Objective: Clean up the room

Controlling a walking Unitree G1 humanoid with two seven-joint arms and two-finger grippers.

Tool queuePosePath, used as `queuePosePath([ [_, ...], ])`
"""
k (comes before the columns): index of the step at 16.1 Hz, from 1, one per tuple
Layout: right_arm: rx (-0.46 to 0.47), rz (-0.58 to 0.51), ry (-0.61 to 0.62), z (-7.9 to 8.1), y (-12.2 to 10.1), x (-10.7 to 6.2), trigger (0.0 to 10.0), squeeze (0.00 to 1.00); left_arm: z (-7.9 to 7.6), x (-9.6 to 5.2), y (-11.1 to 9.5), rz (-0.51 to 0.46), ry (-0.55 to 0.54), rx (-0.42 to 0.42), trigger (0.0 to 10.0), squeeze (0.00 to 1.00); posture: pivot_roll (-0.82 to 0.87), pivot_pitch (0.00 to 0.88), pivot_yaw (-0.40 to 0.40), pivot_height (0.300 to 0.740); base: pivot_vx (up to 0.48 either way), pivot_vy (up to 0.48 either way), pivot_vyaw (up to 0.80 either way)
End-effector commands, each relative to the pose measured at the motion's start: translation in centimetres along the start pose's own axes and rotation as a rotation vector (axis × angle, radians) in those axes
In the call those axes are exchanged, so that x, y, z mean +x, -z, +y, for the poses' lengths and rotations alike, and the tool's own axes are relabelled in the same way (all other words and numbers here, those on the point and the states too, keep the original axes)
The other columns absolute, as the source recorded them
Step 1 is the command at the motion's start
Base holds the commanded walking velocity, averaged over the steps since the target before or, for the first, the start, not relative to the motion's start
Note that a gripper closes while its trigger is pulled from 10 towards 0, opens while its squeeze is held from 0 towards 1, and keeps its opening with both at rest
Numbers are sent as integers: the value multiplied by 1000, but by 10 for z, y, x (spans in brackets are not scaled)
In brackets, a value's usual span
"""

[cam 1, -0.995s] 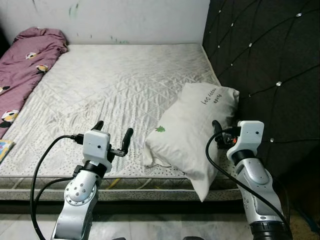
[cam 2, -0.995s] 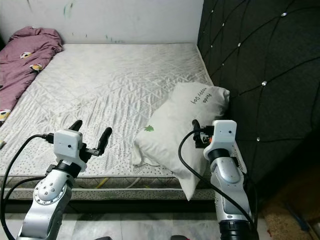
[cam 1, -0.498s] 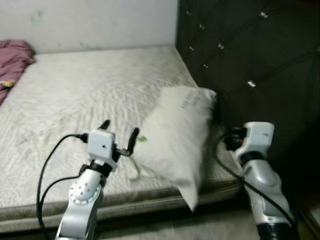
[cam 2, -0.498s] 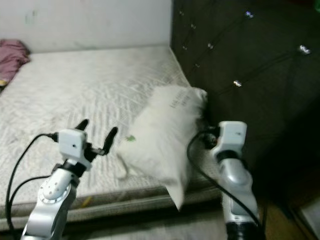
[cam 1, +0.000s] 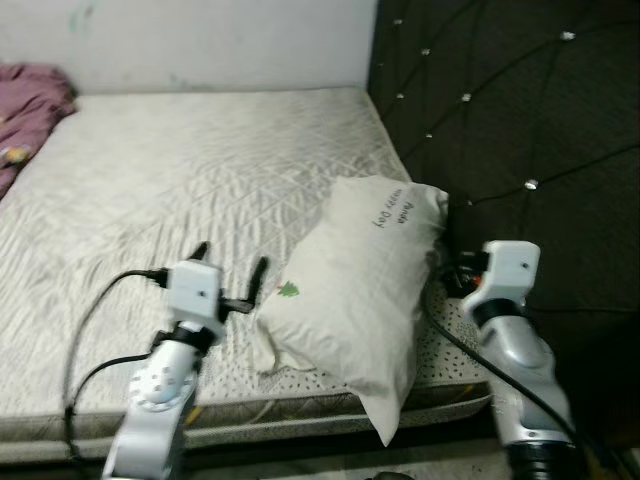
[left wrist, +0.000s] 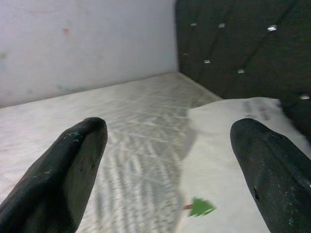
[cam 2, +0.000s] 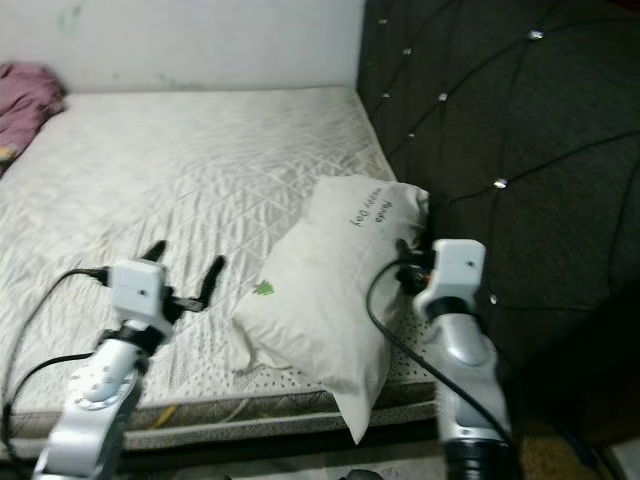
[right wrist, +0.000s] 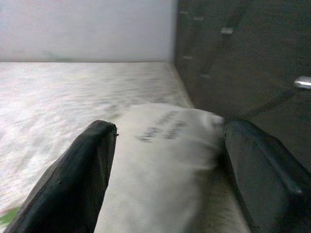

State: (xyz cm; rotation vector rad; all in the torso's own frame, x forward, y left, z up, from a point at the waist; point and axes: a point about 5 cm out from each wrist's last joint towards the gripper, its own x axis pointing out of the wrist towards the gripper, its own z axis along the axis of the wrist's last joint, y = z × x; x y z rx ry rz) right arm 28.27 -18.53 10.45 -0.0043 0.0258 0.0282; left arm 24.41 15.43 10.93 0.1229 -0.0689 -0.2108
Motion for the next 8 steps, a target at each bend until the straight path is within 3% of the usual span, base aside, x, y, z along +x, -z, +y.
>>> queuePosePath([
  [1, -18, -15, -20, 3, -3, 0, 10000, 0, 1, 1, -3, -6, -10, 14, 10000, 0, -41, 0, 23, 740, 0, 0, 425],
  [5, -20, 0, -10, 1, 1, -2, 10000, 0, -2, -1, 0, -1, -10, 1, 10000, 0, -42, 0, 11, 740, 0, 0, 716],
  [8, -9, 28, 11, -1, 11, -5, 10000, 0, 0, -6, 6, 16, -50, -18, 10000, 0, -36, 0, 20, 740, 0, 0, 0],
])
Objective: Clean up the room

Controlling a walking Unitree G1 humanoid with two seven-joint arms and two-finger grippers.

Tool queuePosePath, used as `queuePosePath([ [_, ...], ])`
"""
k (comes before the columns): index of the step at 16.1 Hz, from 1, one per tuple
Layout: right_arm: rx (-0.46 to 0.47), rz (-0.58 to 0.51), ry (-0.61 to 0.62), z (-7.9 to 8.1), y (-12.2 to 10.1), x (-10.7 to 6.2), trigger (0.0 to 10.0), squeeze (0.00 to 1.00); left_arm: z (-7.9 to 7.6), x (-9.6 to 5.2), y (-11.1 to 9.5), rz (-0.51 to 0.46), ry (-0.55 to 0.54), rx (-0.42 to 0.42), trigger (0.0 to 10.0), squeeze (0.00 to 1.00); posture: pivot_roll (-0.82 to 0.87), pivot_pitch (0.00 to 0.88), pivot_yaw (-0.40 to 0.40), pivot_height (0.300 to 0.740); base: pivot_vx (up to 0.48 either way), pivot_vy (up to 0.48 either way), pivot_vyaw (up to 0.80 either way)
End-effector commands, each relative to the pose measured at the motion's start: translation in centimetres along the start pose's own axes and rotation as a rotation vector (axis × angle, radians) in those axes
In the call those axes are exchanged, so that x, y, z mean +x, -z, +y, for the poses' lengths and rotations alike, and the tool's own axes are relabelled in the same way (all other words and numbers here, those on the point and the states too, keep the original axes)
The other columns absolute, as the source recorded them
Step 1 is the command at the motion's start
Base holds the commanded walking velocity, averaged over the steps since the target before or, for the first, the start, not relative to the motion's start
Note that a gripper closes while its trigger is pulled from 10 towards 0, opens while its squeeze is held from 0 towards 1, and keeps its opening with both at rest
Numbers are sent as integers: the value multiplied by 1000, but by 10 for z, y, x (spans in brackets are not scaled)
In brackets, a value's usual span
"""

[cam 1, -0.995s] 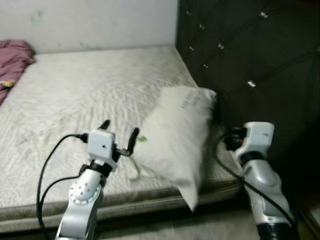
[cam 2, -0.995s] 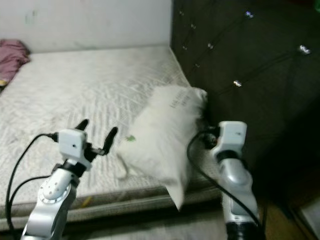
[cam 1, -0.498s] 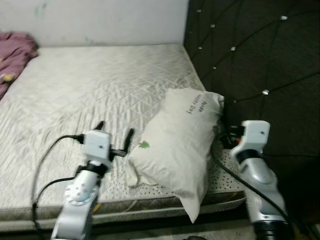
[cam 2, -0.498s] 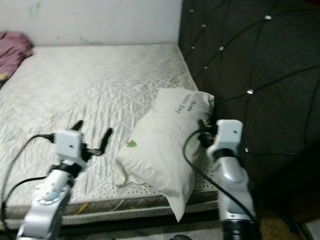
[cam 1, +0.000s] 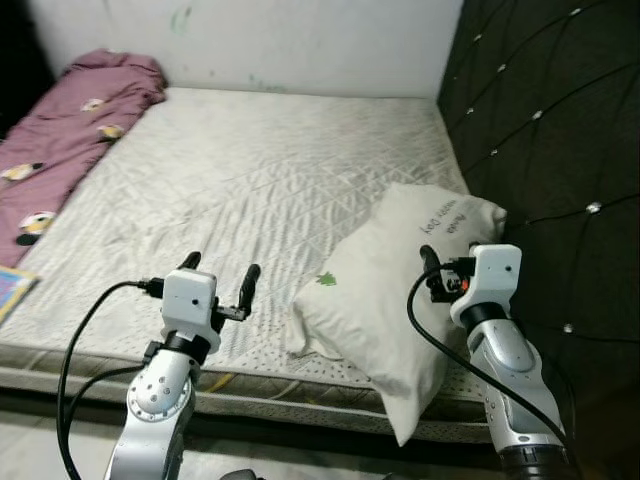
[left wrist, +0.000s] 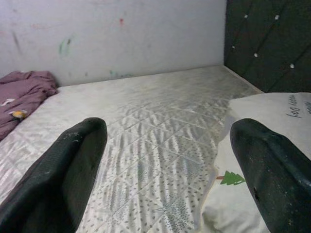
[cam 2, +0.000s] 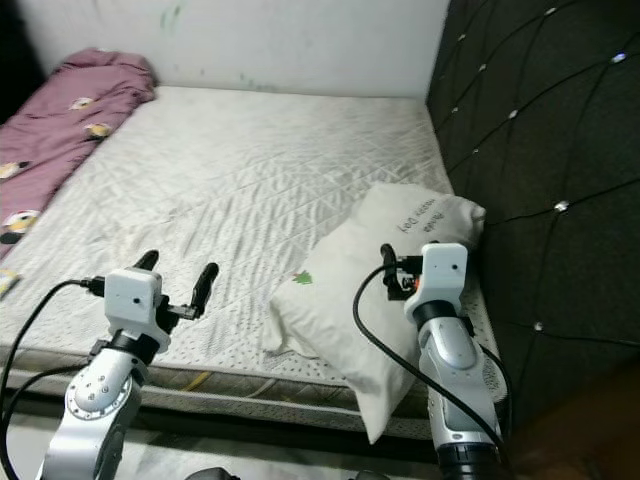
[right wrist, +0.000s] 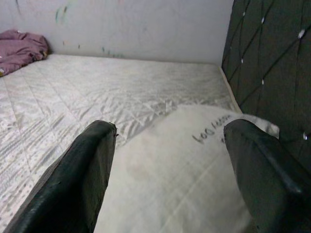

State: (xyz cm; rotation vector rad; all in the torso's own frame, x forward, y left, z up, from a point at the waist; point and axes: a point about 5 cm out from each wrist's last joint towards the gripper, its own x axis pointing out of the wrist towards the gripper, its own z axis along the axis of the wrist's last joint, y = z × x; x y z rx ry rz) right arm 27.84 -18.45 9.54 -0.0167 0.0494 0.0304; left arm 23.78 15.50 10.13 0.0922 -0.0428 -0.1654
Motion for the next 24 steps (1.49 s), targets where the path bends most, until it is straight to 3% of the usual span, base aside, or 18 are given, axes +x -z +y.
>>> queuePosePath([
  [1, 9, 12, 13, -1, 5, 0, 10000, 0, 7, 0, 2, 13, -52, -14, 10000, 0, -29, 0, 24, 740, 0, 0, 0],
  [6, 11, -16, -12, 6, 0, 5, 10000, 0, 4, 10, -5, -10, -26, 3, 10000, 0, -29, 0, 18, 740, 0, 0, 0],
  [15, 21, -13, 4, 4, 3, -5, 10000, 0, 2, 2, -1, 9, -15, 3, 10000, 0, -31, 0, 21, 740, 0, -331, 0],
  [16, 22, -13, 7, 3, 3, -6, 10000, 0, 3, 2, -2, -2, -30, -37, 10000, 0, -32, 0, 20, 740, 0, 0, 0],
  [19, 26, -8, 22, 2, 4, -8, 10000, 0, 5, 0, 0, 7, -71, -44, 10000, 0, -33, 0, 22, 740, 0, 0, 0],
  [20, 25, -4, 38, 1, 5, -10, 10000, 0, 6, -1, 4, 51, -99, -66, 10000, 0, -34, 0, 23, 740, 0, 0, 0],
  [22, 26, -3, 66, -2, 5, -12, 10000, 0, 5, -2, 6, 61, -81, -96, 10000, 0, -36, 0, 22, 740, 0, 0, -800],
  [24, 6, -7, 103, -4, 5, -17, 10000, 0, 9, -3, 3, 32, -91, -72, 10000, 0, -39, 0, 33, 740, 0, 0, -800],
])
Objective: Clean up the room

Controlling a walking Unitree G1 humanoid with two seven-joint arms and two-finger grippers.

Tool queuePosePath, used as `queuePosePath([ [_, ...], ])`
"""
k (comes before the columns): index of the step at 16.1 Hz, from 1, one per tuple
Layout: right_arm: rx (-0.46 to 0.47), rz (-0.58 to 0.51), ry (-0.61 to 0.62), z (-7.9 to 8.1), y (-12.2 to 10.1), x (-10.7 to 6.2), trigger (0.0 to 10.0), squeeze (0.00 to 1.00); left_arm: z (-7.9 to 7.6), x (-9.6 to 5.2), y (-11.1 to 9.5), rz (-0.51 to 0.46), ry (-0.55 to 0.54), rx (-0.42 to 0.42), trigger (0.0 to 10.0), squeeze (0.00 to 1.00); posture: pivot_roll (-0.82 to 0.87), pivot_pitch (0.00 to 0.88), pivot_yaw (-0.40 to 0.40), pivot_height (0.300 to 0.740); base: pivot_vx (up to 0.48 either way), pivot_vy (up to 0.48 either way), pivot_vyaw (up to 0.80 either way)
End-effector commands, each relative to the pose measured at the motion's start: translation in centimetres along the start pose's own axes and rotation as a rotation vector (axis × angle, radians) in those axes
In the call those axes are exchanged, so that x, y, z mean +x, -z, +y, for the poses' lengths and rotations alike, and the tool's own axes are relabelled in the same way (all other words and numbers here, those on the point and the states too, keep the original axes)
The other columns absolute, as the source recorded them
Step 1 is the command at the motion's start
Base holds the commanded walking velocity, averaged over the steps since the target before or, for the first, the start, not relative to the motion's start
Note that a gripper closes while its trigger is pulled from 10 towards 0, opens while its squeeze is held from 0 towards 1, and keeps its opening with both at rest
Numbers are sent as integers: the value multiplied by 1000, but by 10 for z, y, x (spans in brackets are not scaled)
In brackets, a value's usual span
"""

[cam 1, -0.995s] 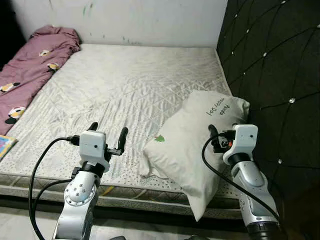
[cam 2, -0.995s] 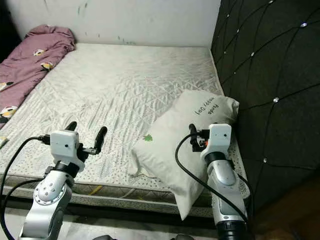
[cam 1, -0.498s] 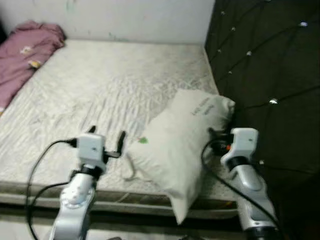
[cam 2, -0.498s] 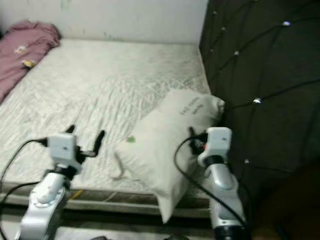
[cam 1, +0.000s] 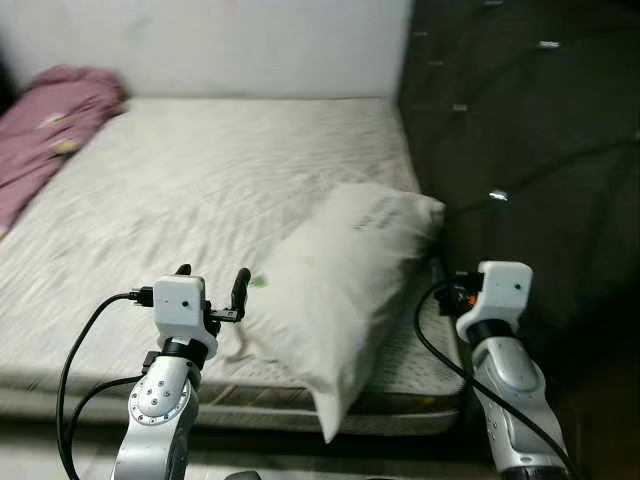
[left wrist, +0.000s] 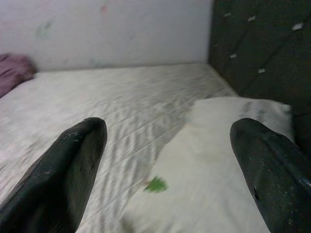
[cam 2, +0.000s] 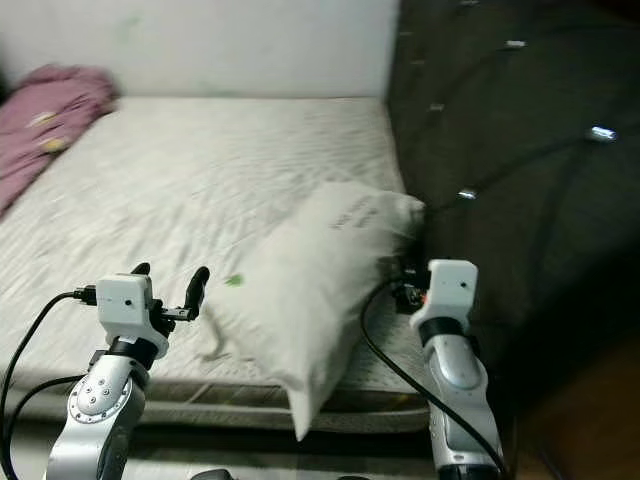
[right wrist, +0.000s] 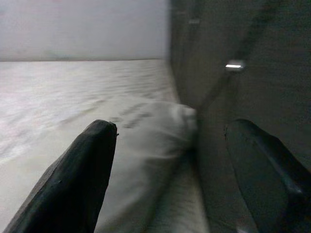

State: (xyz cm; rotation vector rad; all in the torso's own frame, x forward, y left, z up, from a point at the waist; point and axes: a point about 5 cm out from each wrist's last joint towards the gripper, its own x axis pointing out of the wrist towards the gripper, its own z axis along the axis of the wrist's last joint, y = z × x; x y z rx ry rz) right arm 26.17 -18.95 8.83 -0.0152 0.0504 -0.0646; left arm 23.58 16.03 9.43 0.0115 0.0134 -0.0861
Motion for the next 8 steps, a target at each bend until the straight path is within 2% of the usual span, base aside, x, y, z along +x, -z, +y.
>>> queuePosePath([
  [1, -4, -11, 16, 2, -3, -1, 10000, 0, 10, -2, -7, -31, -30, 41, 10000, 0, -45, 0, 45, 740, 0, 0, -656],
  [3, 0, -21, 22, 3, -6, -5, 10000, 0, 25, -10, -10, -47, -114, 92, 10000, 0, -38, 0, 50, 740, 0, 0, 0],
  [4, 4, -18, 25, 2, -5, -8, 10000, 0, 31, -14, -12, -88, -139, 85, 10000, 0, -37, 0, 49, 740, 0, 0, 0],
  [5, 2, -17, 32, -1, -5, -12, 10000, 0, 35, -21, -10, -71, -165, 81, 10000, 0, -38, 0, 44, 740, 0, 0, 0],
  [6, -10, -13, 44, -7, -5, -18, 10000, 0, 38, -29, -8, -45, -173, 83, 10000, 0, -36, 0, 37, 740, 0, 0, 0],
  [8, -27, 5, 57, -19, -3, -29, 10000, 0, 40, -35, -9, -53, -194, 76, 10000, 0, -30, 0, 22, 740, 0, 0, 0],
])
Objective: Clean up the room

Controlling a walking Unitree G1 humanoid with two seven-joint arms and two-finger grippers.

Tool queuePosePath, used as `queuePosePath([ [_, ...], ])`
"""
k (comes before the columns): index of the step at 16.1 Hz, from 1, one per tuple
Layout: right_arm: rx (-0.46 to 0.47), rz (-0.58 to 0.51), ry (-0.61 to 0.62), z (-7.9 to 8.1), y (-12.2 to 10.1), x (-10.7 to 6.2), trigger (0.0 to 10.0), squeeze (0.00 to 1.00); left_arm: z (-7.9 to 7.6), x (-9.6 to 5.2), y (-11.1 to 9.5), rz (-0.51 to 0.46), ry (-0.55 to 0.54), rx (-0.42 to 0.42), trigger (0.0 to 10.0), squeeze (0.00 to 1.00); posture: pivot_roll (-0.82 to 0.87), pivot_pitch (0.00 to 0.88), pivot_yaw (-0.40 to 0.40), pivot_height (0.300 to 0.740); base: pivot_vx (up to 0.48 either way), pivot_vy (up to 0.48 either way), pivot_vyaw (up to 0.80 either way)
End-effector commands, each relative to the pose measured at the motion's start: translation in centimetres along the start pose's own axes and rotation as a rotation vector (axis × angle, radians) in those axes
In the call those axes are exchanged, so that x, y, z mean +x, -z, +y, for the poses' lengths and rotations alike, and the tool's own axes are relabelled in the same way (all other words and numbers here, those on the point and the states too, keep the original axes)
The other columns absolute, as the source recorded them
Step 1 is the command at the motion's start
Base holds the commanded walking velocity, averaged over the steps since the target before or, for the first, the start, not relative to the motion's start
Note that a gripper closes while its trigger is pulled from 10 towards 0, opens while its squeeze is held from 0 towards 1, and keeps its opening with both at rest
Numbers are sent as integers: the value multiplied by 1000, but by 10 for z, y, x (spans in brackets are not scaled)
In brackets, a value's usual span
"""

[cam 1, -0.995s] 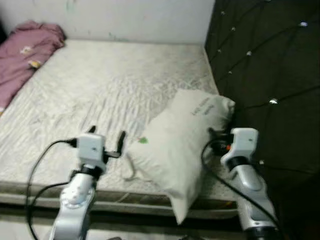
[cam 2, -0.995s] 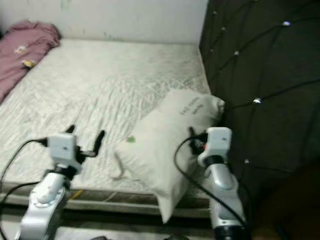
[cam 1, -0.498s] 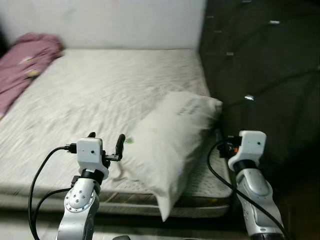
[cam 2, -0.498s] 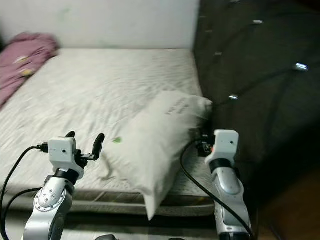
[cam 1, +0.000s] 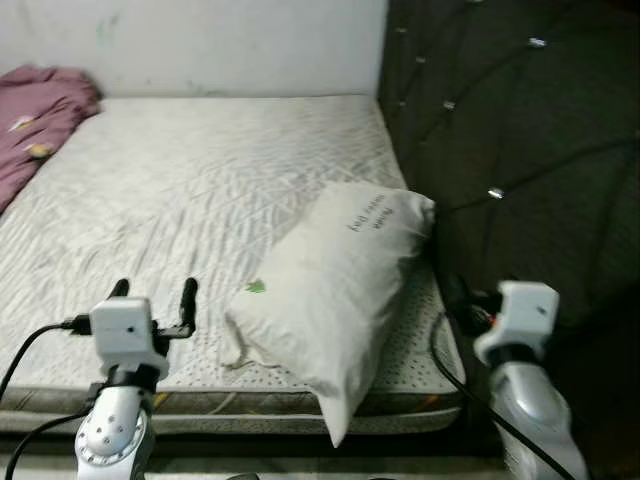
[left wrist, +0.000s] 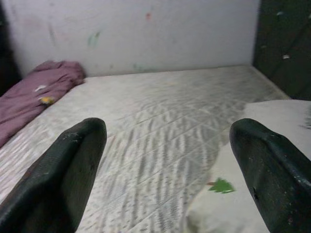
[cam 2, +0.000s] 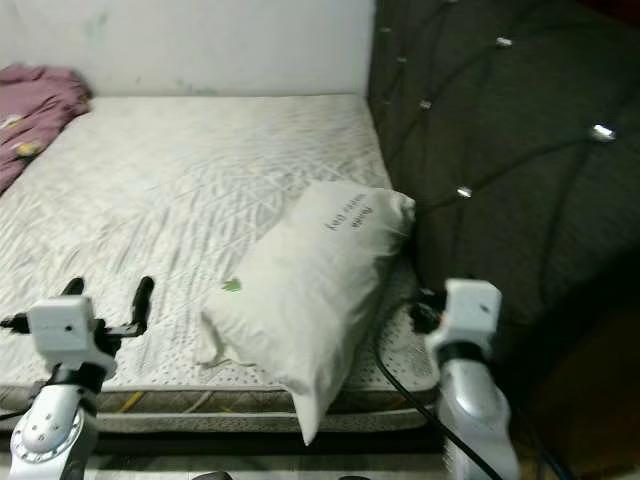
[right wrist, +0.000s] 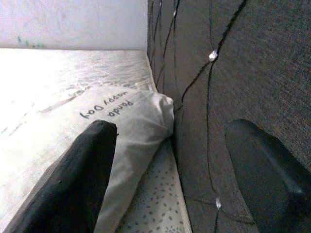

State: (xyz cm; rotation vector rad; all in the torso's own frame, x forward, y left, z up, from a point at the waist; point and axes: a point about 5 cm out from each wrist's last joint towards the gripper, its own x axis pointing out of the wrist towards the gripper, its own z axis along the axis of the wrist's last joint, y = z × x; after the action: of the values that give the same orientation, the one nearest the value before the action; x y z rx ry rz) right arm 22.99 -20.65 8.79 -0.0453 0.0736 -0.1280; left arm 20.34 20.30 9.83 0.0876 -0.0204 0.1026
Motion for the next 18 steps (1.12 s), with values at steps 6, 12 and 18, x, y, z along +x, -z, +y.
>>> queuePosePath([
  [6, -19, 14, -60, -1, -4, -6, 10000, 0, -5, 2, -7, -18, 5, -12, 10000, 0, -29, 0, 7, 740, 0, 0, 0],
  [12, -10, 11, -68, 3, -6, 0, 10000, 0, -15, 8, -5, -9, 46, -55, 10000, 0, -39, 0, 14, 740, 0, 0, -761],
  [18, 20, -13, -118, 23, -12, 8, 10000, 0, -12, 19, -13, -33, 44, -16, 10000, 0, -36, 6, 34, 740, 0, 0, -92],
])
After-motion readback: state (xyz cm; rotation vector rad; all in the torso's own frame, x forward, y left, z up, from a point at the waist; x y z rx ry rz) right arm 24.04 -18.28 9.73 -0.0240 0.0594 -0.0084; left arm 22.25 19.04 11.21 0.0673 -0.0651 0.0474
